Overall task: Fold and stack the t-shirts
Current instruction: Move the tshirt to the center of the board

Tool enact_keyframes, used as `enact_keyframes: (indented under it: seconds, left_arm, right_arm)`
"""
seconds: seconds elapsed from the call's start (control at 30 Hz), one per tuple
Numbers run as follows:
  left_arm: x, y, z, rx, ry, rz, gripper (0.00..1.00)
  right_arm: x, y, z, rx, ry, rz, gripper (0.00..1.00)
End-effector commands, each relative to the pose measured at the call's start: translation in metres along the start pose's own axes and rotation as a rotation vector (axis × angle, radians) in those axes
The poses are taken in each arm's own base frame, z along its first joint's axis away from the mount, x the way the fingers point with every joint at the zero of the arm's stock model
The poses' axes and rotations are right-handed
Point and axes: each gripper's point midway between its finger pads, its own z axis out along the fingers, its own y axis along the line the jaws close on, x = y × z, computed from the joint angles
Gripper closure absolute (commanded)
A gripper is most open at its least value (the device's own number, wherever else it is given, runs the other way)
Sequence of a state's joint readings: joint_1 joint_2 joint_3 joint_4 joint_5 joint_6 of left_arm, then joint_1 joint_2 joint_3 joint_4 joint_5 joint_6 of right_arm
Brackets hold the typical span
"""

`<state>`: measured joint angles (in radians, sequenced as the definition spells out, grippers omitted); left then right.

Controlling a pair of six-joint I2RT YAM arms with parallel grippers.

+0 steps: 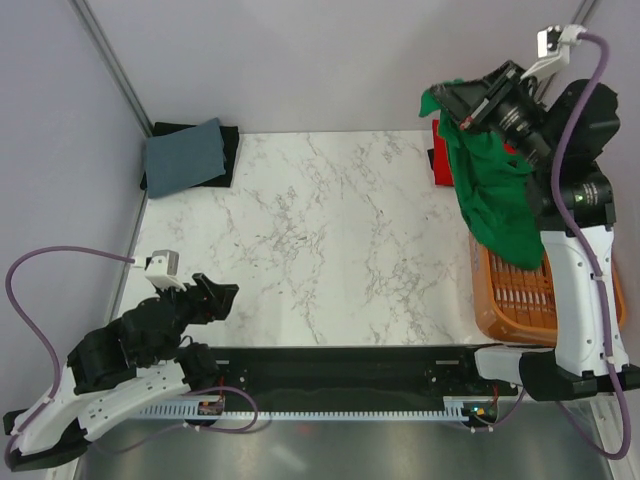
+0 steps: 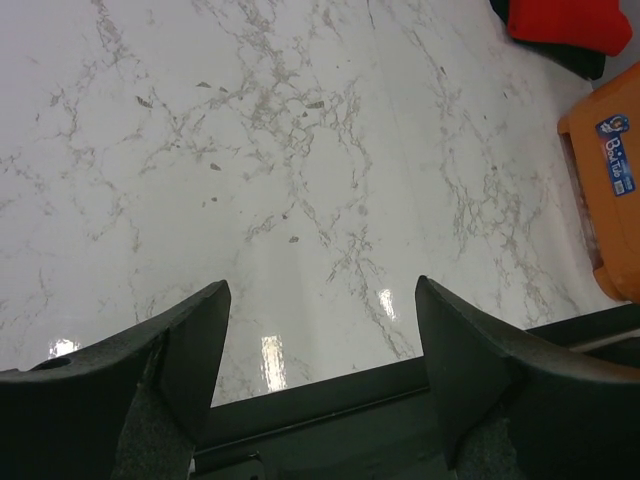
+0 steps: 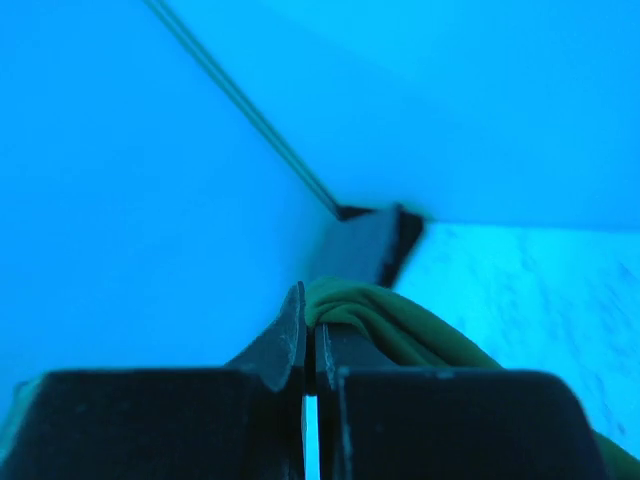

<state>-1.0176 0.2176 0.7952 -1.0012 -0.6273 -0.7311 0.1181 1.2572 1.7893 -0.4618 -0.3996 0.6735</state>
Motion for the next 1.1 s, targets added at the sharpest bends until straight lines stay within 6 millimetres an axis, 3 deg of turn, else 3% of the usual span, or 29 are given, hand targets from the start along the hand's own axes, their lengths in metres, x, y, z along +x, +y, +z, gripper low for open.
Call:
enact_keyframes:
  seconds: [0.0, 0.13, 0.2, 0.23, 0.27, 0.3, 0.33, 0.37, 0.4, 0.43, 0.47, 0.5, 0.53, 0.57, 0.7, 0.73, 0.8, 0.87, 0.93, 1.03, 1.07]
  left_arm:
    - [-0.005, 0.004, 0.001, -0.027, -0.03, -0.036, 0.19]
    - [-0.007, 0.005, -0.002, -0.016, -0.045, -0.056, 0.2]
    - [-0.008, 0.006, -0.003, -0.016, -0.051, -0.062, 0.2]
    - [-0.008, 0.006, -0.003, -0.016, -0.051, -0.062, 0.2]
    - [-0.009, 0.006, -0.003, -0.015, -0.054, -0.065, 0.2]
    - [-0.009, 0.006, -0.003, -0.016, -0.053, -0.064, 0.21]
    - [-0.009, 0.006, -0.003, -0.015, -0.052, -0.064, 0.21]
    - [-0.008, 0.006, -0.002, -0.019, -0.05, -0.061, 0.21]
    - [-0.008, 0.006, -0.002, -0.021, -0.048, -0.059, 0.21]
    - [-0.007, 0.006, -0.001, -0.024, -0.044, -0.055, 0.22]
    - [-0.007, 0.006, -0.001, -0.026, -0.042, -0.053, 0.22]
    - [-0.007, 0.006, 0.0, -0.031, -0.04, -0.05, 0.22]
    - [-0.006, 0.005, 0.0, -0.032, -0.038, -0.05, 0.22]
    - [-0.007, 0.006, 0.0, -0.035, -0.039, -0.05, 0.23]
    - [-0.008, 0.008, -0.001, -0.046, -0.047, -0.059, 0.23]
    - [-0.007, 0.009, 0.0, -0.047, -0.045, -0.058, 0.23]
    - [-0.008, 0.008, -0.001, -0.045, -0.046, -0.059, 0.23]
    - [-0.007, 0.009, 0.0, -0.05, -0.044, -0.057, 0.23]
    - [-0.007, 0.008, 0.001, -0.053, -0.041, -0.055, 0.23]
    - [-0.006, 0.008, 0.003, -0.066, -0.033, -0.045, 0.23]
    - [-0.005, 0.008, 0.004, -0.071, -0.03, -0.04, 0.24]
  right_arm:
    - [-0.053, 0.084, -0.012, -0.274, -0.114, -0.015, 1.0]
    - [-0.063, 0.098, -0.007, -0.338, -0.121, -0.004, 1.0]
    - [-0.047, 0.102, -0.002, -0.416, -0.06, 0.038, 1.0]
    - [-0.042, 0.111, -0.004, -0.464, -0.038, 0.098, 1.0]
    - [-0.047, 0.132, -0.012, -0.571, -0.074, 0.077, 1.0]
    - [-0.036, 0.133, -0.007, -0.598, -0.036, 0.103, 1.0]
    - [-0.025, 0.149, -0.007, -0.647, 0.001, 0.107, 1.0]
    - [-0.008, 0.15, 0.009, -0.658, 0.067, 0.119, 1.0]
    - [-0.007, 0.176, 0.001, -0.73, 0.09, 0.072, 1.0]
    - [0.021, 0.206, -0.003, -0.826, 0.169, 0.006, 1.0]
    - [0.061, 0.198, 0.027, -0.777, 0.313, 0.028, 1.0]
    - [0.05, 0.229, 0.009, -0.859, 0.289, -0.027, 1.0]
    - [0.068, 0.245, 0.005, -0.909, 0.342, -0.026, 1.0]
    - [0.075, 0.249, 0.014, -0.92, 0.357, -0.01, 1.0]
    - [0.079, 0.262, 0.016, -0.993, 0.361, 0.026, 1.0]
    - [0.072, 0.27, 0.008, -1.045, 0.332, 0.011, 1.0]
    - [0.077, 0.272, -0.004, -1.111, 0.375, 0.05, 1.0]
    - [0.056, 0.287, -0.025, -1.206, 0.315, 0.064, 1.0]
    - [0.041, 0.298, -0.03, -1.245, 0.286, 0.087, 1.0]
    - [0.046, 0.302, -0.019, -1.329, 0.32, 0.152, 1.0]
    - [0.063, 0.294, -0.002, -1.296, 0.366, 0.177, 1.0]
